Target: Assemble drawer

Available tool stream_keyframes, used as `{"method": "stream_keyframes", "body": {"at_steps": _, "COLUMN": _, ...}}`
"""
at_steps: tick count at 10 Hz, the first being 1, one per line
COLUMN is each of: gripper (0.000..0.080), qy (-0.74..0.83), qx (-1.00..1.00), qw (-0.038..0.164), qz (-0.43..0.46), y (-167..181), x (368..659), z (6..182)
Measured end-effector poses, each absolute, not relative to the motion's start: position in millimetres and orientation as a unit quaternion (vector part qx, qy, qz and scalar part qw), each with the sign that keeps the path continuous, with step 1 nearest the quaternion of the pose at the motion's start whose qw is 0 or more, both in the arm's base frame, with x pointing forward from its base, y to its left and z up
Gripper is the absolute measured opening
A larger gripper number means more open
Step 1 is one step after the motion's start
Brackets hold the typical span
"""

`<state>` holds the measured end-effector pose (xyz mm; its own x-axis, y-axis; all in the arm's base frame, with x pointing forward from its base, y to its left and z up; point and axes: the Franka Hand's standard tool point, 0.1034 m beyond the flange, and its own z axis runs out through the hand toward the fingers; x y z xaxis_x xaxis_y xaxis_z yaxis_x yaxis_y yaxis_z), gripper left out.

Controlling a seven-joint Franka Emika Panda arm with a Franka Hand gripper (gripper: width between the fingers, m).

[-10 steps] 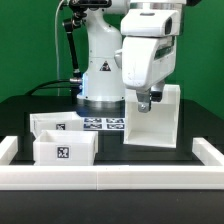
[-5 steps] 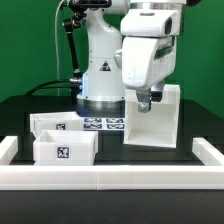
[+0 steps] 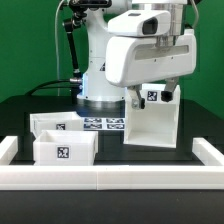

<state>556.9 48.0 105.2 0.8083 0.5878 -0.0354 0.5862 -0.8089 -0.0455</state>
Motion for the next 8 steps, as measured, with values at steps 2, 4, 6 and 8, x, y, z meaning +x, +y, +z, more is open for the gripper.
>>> {"method": "stream_keyframes", "body": {"at_steps": 2, "gripper": 0.065, "qy": -0.242, "qx": -0.97, "qw": 0.017, "qz": 0.025, "y": 49, "x": 557, "z": 105.0}}
{"method": "stream_keyframes", "body": {"at_steps": 4, "gripper": 0.065, "qy": -0.16, "qx": -0.987, "qw": 0.019, "qz": 0.026, "y": 51, "x": 556, "z": 105.4}}
{"method": "stream_keyframes", "body": {"at_steps": 6, "gripper": 0.065, "qy": -0.029, "qx": -0.999, "qw": 0.029, "qz": 0.033, "y": 62, "x": 544, "z": 108.4}}
{"method": "stream_keyframes", "body": {"at_steps": 8, "gripper": 0.065, "qy": 0.076, "qx": -0.996, "qw": 0.033, "qz": 0.036, "y": 77, "x": 538, "z": 116.8}}
